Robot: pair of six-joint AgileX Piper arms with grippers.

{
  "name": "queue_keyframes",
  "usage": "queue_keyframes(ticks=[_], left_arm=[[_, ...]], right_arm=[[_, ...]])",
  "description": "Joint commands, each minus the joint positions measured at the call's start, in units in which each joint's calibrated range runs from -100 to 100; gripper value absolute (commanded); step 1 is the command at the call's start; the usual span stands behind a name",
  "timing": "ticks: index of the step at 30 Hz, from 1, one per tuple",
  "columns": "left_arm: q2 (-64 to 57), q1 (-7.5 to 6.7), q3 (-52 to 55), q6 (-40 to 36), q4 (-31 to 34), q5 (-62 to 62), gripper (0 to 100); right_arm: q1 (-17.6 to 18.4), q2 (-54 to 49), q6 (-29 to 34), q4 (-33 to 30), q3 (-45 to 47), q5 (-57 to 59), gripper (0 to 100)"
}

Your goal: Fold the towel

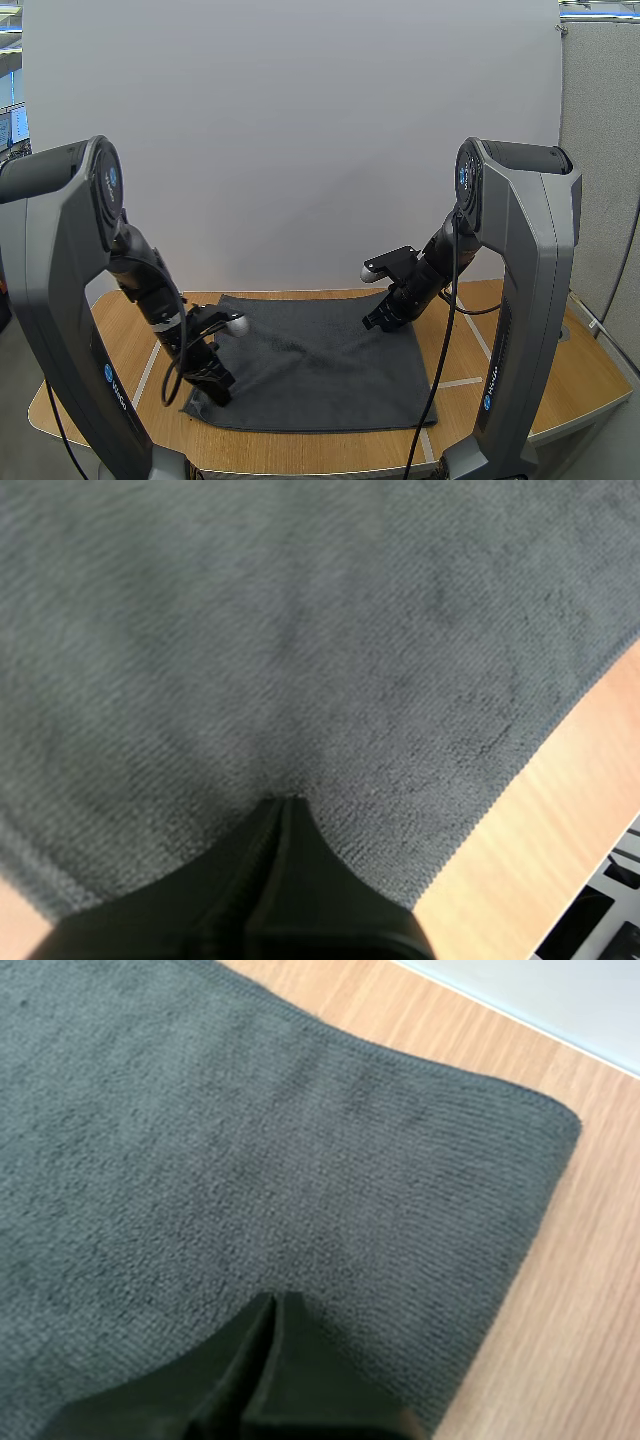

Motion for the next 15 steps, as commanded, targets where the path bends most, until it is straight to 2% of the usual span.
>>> queue_keyframes(ticks=[1,4,6,11,15], left_arm=[[0.1,3.89,0.2,-0.5,8.5,-0.1,0],[0.1,5.53,0.2,0.1,8.8,0.7,0],[0.1,6.10,0.2,1.0,8.4,3.1,0],[0.1,6.43,0.2,3.7,5.7,10.7,0],[-1.2,6.43,0.1,7.7,-1.7,13.2,0]], right_arm=[[0.1,-0.2,-0.2,-0.9,-0.3,-1.6,0],[0.1,-0.2,-0.2,-0.9,-0.3,-1.6,0],[0.1,-0.2,-0.2,-0.9,-0.3,-1.6,0],[0.1,-0.2,-0.2,-0.9,-0.3,-2.0,0],[0.1,-0.2,-0.2,-0.7,-0.3,-2.0,0]])
